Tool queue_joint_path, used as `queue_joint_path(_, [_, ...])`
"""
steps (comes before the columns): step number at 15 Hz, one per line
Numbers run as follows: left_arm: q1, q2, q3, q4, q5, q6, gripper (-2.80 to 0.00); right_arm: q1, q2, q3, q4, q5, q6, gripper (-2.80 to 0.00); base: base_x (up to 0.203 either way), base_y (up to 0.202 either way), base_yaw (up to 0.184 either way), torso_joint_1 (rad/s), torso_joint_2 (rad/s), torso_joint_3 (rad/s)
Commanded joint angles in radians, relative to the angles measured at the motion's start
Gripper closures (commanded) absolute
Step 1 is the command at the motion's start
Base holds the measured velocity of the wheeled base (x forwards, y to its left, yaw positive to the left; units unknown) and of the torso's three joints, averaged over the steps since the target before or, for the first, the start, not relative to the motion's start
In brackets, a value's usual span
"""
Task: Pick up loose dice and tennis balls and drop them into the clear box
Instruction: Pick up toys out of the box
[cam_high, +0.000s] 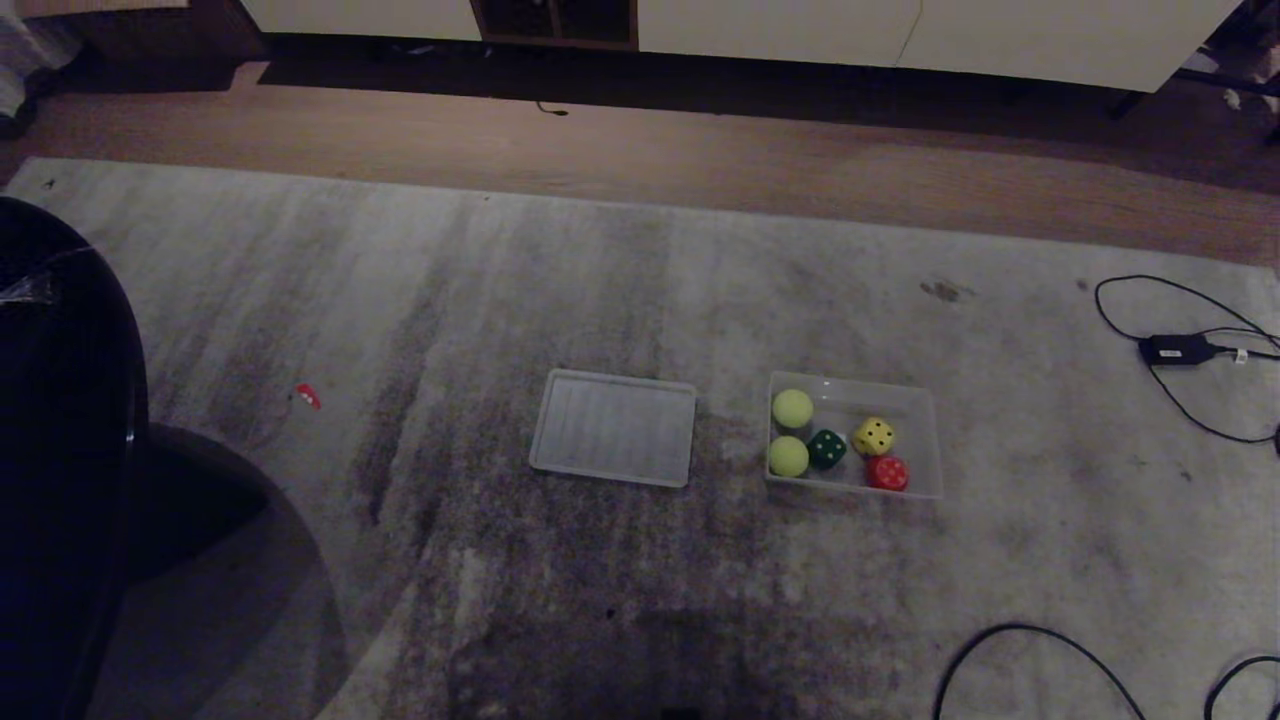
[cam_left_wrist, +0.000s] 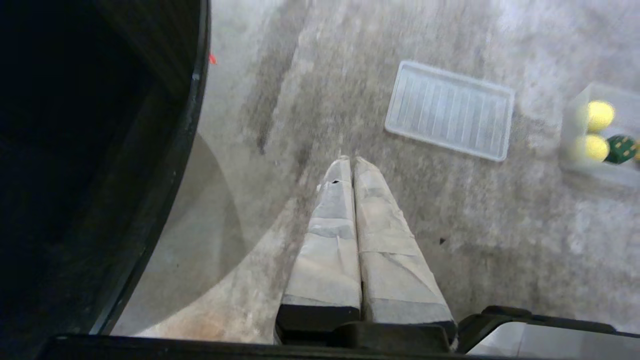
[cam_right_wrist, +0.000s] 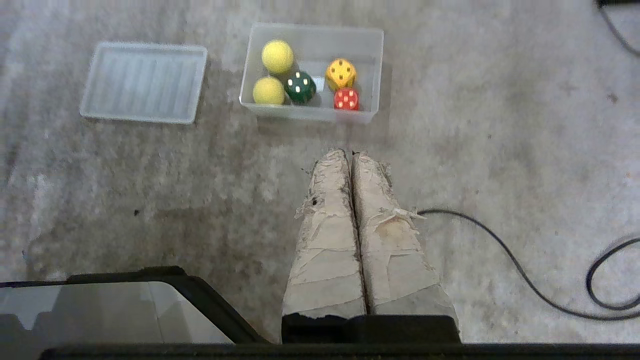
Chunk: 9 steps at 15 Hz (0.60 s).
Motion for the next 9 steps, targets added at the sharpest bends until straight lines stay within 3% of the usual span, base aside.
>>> queue_joint_path(1, [0.0, 0.001, 0.002, 0.0, 0.0, 0.0, 0.0, 0.0, 0.002, 0.0, 0.0, 0.0, -0.001, 0.0, 0.0, 0.0, 0.0, 0.002, 0.0, 0.203])
queue_joint_path(9, [0.0, 0.001, 0.002, 0.0, 0.0, 0.0, 0.0, 0.0, 0.002, 0.0, 0.0, 0.0, -0.001, 0.0, 0.0, 0.0, 0.0, 0.002, 0.0, 0.2])
